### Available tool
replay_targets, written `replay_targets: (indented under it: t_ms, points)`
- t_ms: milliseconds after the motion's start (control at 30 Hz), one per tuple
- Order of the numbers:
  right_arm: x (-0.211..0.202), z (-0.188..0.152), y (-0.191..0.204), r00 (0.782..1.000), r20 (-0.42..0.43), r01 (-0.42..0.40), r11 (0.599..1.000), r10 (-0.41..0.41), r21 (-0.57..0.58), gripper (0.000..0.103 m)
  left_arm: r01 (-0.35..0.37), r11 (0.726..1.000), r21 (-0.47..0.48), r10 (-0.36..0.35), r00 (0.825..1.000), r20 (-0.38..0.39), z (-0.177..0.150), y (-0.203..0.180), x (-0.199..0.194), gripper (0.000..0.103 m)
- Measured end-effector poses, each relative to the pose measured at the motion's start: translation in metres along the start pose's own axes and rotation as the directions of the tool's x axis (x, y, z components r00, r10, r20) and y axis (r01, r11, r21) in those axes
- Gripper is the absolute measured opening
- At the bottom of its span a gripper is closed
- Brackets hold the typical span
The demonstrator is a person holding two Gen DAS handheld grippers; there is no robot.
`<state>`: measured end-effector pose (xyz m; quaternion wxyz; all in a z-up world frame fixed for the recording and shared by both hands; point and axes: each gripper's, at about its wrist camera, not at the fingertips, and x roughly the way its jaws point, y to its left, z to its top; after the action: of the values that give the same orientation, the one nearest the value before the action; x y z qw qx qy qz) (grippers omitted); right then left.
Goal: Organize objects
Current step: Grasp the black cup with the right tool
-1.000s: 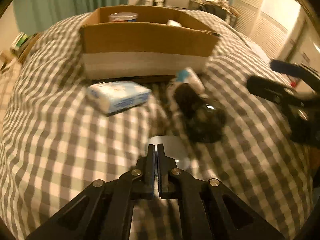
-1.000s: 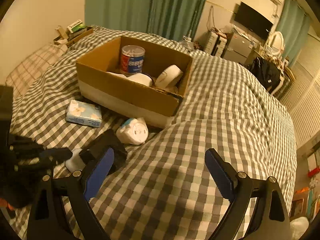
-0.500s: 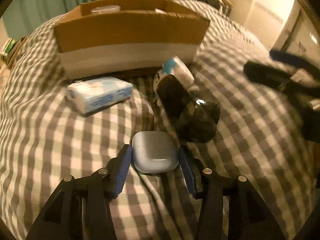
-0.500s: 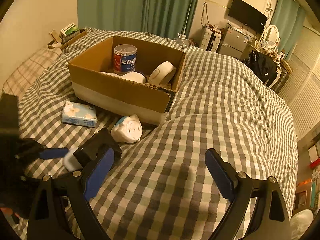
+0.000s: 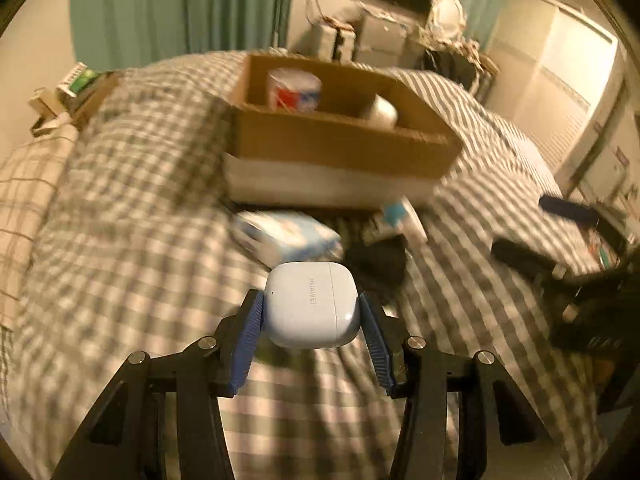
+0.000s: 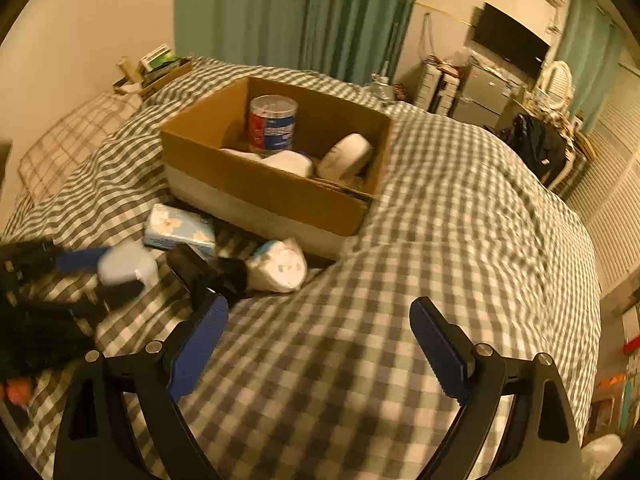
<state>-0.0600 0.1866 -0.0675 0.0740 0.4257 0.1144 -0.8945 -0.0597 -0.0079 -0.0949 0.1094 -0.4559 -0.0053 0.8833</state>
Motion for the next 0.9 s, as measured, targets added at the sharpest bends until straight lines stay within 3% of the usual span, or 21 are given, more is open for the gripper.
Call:
replay_targets:
  t_ms: [300,367,567,733,900]
  points:
    - [0.028,0.016,0.061,0.994,-0.064,-0.095,0.98,0.085,-0.175,0.092,-0.11,0.993,-0.05,0.113,0.992,0.057,0.022,0.039,-0.005,0.05]
    - [0.041,0.016,0.075,0.99,-0.103,-0.12,0.972,0.101,-0.203,0.092,-0.113,0.992,-0.056,0.116,0.991,0.061,0.019,0.042,-0.006,0.05]
    - [0.071,0.017,0.096,0.987,-0.152,-0.094,0.961,0.055,-0.259,0.091,-0.097,0.993,-0.068,0.101,0.994,0.047,0.013,0.048,-0.002,0.05]
    - [0.087,0.017,0.099,0.979,-0.201,-0.098,0.959,0.044,-0.265,0.067,-0.091,0.993,-0.078,0.094,0.995,0.04,0.009,0.05,0.0,0.05]
    - [0.083,0.01,0.089,0.981,-0.187,-0.094,0.966,0.049,-0.242,0.066,-0.097,0.993,-0.069,0.1,0.994,0.035,0.005,0.048,0.001,0.05]
